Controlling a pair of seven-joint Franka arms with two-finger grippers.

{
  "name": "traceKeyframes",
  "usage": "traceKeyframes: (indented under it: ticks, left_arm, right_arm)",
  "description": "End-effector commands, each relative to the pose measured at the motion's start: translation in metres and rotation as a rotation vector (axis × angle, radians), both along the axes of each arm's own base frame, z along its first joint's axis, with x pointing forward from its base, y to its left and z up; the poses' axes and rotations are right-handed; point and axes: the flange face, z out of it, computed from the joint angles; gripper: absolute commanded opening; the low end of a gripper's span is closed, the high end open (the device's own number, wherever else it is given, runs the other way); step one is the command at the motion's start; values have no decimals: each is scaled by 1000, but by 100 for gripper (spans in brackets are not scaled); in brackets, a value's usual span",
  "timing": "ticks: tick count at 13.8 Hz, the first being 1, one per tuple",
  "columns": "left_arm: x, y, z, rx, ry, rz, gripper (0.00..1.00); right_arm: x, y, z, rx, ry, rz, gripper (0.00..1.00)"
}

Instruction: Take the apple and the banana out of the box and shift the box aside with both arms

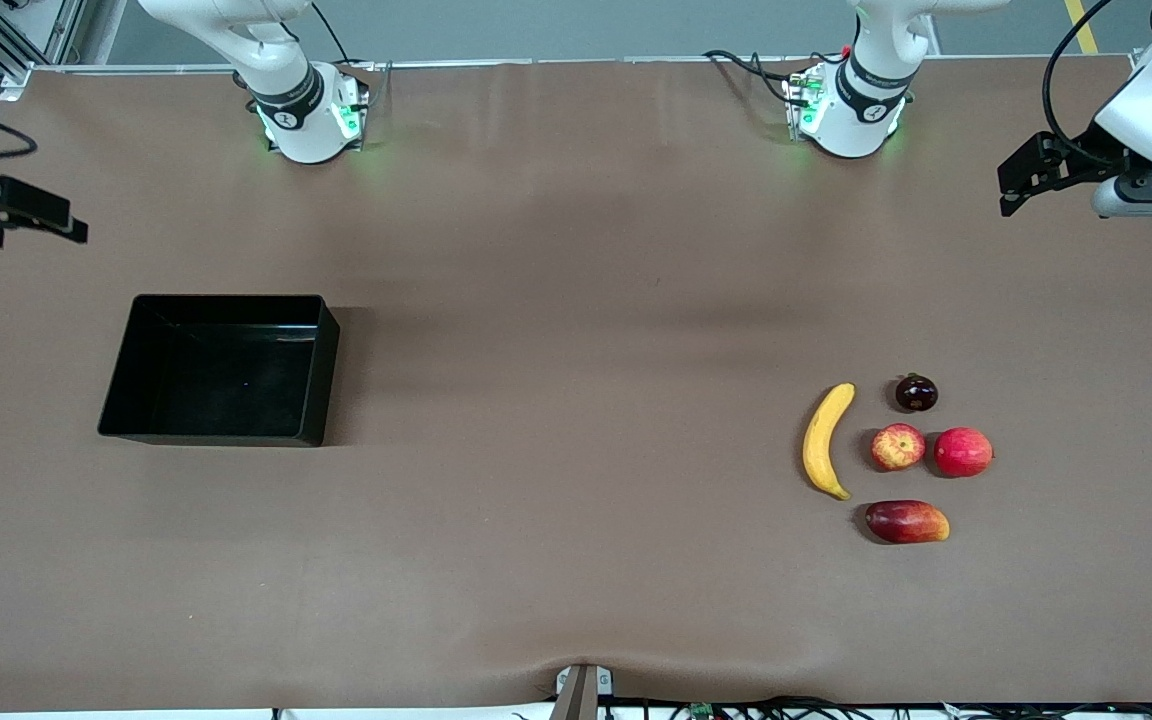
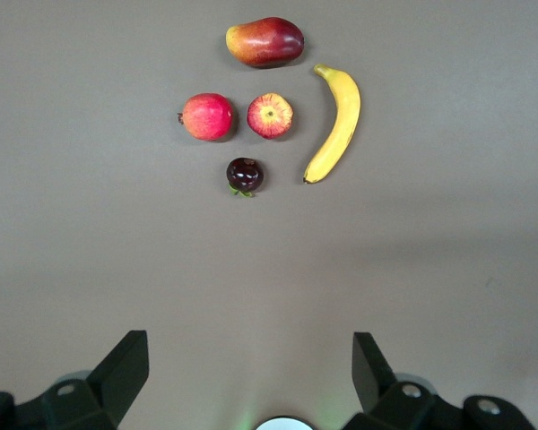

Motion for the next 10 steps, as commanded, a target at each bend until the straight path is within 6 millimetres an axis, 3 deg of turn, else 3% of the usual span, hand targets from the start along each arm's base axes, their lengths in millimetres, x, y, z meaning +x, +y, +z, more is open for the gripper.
traceKeyframes:
  ticks: [1, 4, 10]
  left_arm:
    - [-2, -4, 4, -19, -17, 1, 100]
    - [-4, -4, 6, -19, -20, -1, 100]
    - [-3, -2, 13, -20, -35, -3, 100]
  right_arm:
    - [-23, 3, 5, -27, 12, -10, 100]
    - [-18, -11, 19, -67, -29, -16, 100]
    - [-17, -10, 15, -72, -35, -8, 100]
